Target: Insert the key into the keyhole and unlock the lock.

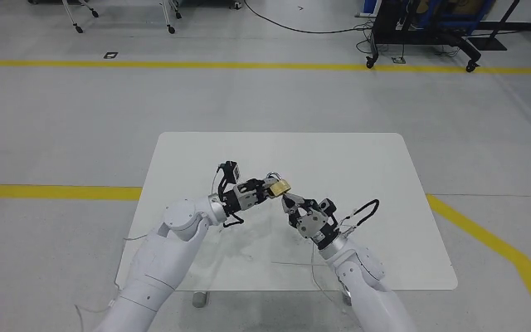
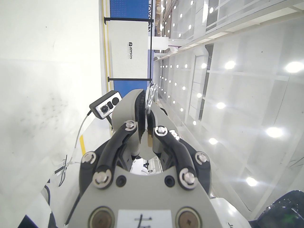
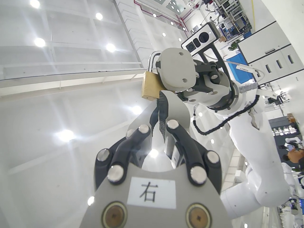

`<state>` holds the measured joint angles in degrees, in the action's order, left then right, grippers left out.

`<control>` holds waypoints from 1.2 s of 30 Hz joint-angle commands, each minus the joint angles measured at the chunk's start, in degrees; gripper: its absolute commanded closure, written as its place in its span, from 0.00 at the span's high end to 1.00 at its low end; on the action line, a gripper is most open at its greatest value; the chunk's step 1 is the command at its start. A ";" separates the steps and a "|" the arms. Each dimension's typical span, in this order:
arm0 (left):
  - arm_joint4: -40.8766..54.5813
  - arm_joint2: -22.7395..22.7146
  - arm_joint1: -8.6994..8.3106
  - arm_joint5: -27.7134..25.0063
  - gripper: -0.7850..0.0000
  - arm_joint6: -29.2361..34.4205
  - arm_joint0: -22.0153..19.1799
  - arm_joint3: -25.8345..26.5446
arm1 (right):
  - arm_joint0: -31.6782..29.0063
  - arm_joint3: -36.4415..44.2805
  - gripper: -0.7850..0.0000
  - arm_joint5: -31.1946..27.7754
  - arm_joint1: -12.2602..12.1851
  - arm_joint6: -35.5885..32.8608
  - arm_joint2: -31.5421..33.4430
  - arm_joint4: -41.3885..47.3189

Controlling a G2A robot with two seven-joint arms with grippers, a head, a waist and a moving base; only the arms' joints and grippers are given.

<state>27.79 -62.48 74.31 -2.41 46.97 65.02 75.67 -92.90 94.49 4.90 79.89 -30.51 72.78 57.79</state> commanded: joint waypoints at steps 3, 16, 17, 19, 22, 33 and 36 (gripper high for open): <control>-1.96 -0.22 -0.20 -0.12 0.00 -1.94 0.68 1.25 | -0.17 0.49 0.00 -0.09 -0.22 -0.99 0.41 -0.26; -4.87 -0.04 -0.40 1.73 0.00 -5.95 1.78 3.45 | -2.50 4.63 1.00 -7.46 -1.02 6.11 0.89 -15.43; -5.09 0.03 -0.40 1.81 0.00 -6.10 1.82 3.55 | -2.90 5.30 1.00 -8.58 -1.06 8.55 0.91 -18.27; -6.06 0.30 -0.44 2.21 0.00 -6.26 1.78 3.75 | -3.70 6.92 1.00 -10.59 -1.13 13.50 0.72 -24.78; -7.71 0.87 -0.48 3.12 0.00 -6.56 1.69 3.94 | -5.11 9.31 1.00 -13.02 -1.29 23.00 0.23 -39.68; -19.42 9.33 0.90 6.10 0.00 -8.10 -4.46 -1.88 | -9.11 14.30 1.00 -9.53 -1.64 42.34 1.21 -70.08; -19.97 13.26 2.38 6.42 0.00 -7.84 -8.47 -6.51 | -9.11 14.30 1.00 -9.53 -1.64 42.34 1.21 -70.08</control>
<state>7.67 -50.72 76.11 4.01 39.22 58.23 70.94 -102.05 108.83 -4.57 78.25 11.93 74.02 -12.41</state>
